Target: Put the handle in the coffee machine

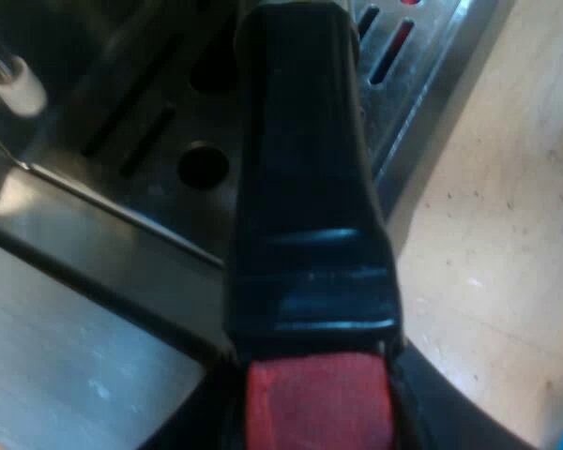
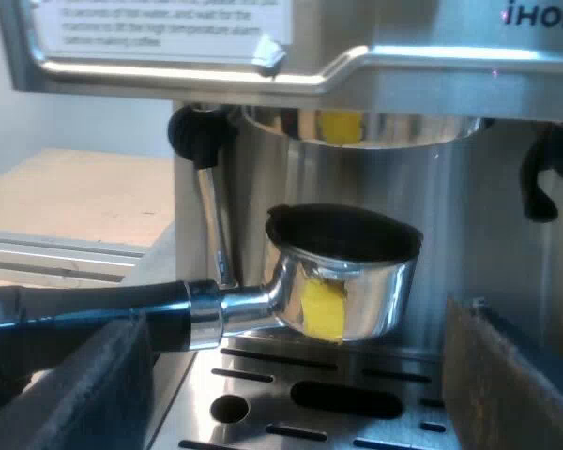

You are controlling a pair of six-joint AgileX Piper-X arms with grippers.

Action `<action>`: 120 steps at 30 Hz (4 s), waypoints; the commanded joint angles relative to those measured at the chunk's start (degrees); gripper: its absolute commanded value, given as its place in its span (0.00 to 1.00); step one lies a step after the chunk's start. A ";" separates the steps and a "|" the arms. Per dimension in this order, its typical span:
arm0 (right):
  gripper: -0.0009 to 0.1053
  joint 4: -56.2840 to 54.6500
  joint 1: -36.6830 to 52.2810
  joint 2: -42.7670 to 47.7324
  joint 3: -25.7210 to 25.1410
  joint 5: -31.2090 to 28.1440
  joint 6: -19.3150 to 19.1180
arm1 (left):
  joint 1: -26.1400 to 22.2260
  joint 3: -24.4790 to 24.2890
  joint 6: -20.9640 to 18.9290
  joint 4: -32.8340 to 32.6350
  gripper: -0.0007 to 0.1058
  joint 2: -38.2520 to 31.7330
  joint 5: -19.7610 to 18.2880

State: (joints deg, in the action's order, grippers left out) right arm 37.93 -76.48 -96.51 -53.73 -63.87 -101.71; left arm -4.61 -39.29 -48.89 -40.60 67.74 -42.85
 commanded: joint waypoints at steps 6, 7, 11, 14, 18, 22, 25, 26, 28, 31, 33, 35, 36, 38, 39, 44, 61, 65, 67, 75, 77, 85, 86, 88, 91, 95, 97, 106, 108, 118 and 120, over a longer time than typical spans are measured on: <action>0.63 0.90 0.34 0.11 -0.12 -0.46 -0.55 | 0.24 -2.69 -0.15 2.32 0.01 0.98 -3.64; 0.63 0.90 0.34 0.11 -0.12 -0.46 -0.55 | 0.24 -3.13 -0.15 2.32 0.01 1.30 -3.64; 0.63 0.79 0.34 0.11 -0.12 -0.46 -0.55 | 0.24 -4.82 -0.15 2.32 0.01 1.74 -4.28; 0.63 0.79 0.34 0.11 -0.12 -0.46 -0.55 | 0.24 -5.53 -0.15 1.86 0.01 1.74 -4.73; 0.63 0.79 0.34 0.11 -0.12 -0.46 -0.55 | 0.24 -5.52 -0.15 1.73 0.01 1.74 -5.19; 0.63 0.79 0.34 0.11 -0.12 -0.46 -0.55 | 0.24 -5.66 -0.15 1.90 0.01 1.74 -5.42; 0.63 0.79 0.34 0.11 -0.12 -0.46 -0.55 | 0.24 -5.66 -0.15 1.89 0.01 1.74 -5.55; 0.63 0.79 0.34 0.11 -0.12 -0.46 -0.55 | 0.24 -5.66 -0.15 1.89 0.01 1.74 -5.55; 0.63 0.79 0.34 0.11 -0.12 -0.46 -0.55 | 0.24 -5.66 -0.15 1.89 0.01 1.74 -5.55; 0.63 0.79 0.34 0.11 -0.12 -0.46 -0.55 | 0.24 -5.66 -0.15 1.89 0.01 1.74 -5.55; 0.63 0.79 0.34 0.11 -0.12 -0.46 -0.55 | 0.24 -5.97 -0.27 1.66 0.01 1.74 -5.55; 0.63 0.79 0.34 0.11 -0.12 -0.46 -0.55 | 0.24 -6.32 -0.65 1.67 0.01 1.74 -5.55; 0.63 0.79 0.34 0.11 -0.12 -0.46 -0.55 | 0.24 -6.84 -0.71 1.56 0.01 1.74 -5.55; 0.63 0.79 0.34 0.11 -0.12 -0.46 -0.55 | 0.24 -7.56 -0.71 1.36 0.01 1.74 -5.55; 0.63 0.79 0.34 0.11 -0.12 -0.46 -0.55 | 0.24 -7.96 -0.71 1.31 0.01 1.74 -5.55; 0.63 0.79 0.34 0.11 -0.12 -0.46 -0.55 | 0.24 -10.11 -0.47 -1.28 0.01 1.74 -6.44; 0.63 0.39 1.00 0.11 -0.12 -0.46 -0.55 | 0.24 -11.92 2.50 -5.84 0.01 -1.02 -8.61; 0.63 0.12 2.25 0.11 -0.12 -0.46 -0.55 | 0.24 -11.92 2.50 -5.84 0.01 -1.02 -9.07; 0.63 -0.09 2.41 0.11 -0.12 -0.29 -0.55 | 0.24 -11.92 2.50 -5.84 0.01 -1.02 -10.03; 0.63 -0.99 8.40 0.11 0.10 10.47 -0.55 | -0.18 -11.92 2.63 -5.30 0.01 -1.02 -14.64; 0.63 -0.99 9.10 -0.27 0.20 10.51 -0.55 | -0.93 -11.92 3.04 -5.43 0.01 -0.88 -15.01; 0.44 -0.39 11.70 -4.79 0.17 13.70 -0.55 | -0.92 -11.92 5.50 -6.29 0.01 -0.88 -15.00; 0.43 -0.37 11.83 -4.90 0.17 13.87 -0.55 | -0.92 -11.92 5.50 -6.35 0.01 -0.88 -15.00; 0.42 0.58 12.33 -5.91 0.17 13.90 -0.55 | -0.92 -11.92 5.50 -6.44 0.01 -0.88 -15.00; 0.40 4.95 13.50 -7.95 0.17 14.03 -1.60 | -0.92 -11.92 5.92 -7.62 0.01 -0.88 -15.00; 0.32 8.81 14.54 -9.27 0.17 15.67 -3.62 | -0.92 -11.92 7.92 -9.79 0.01 -0.88 -15.00; 0.31 10.70 15.36 -9.97 0.01 17.50 -3.80 | -0.92 -11.92 7.91 -9.94 0.01 -0.88 -15.00; 0.31 15.17 17.07 -14.58 -4.26 18.02 -4.01 | -0.92 -11.92 7.91 -10.07 0.01 -0.88 -15.00; 0.31 15.32 17.07 -15.22 -5.06 18.02 -4.01 | -0.92 -11.92 7.91 -10.25 0.01 -0.88 -15.00; 0.27 20.99 17.58 -20.77 -13.33 13.46 -7.91 | -0.92 -11.92 7.91 -11.38 0.01 -0.88 -15.00; 0.27 21.10 17.97 -20.77 -13.47 13.47 -7.91 | -0.92 -11.92 7.91 -11.38 0.01 -0.88 -15.00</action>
State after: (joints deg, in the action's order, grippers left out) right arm 57.82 -59.01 -117.34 -66.82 -49.57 -108.85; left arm -5.43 -50.25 -45.06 -49.33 68.81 -47.17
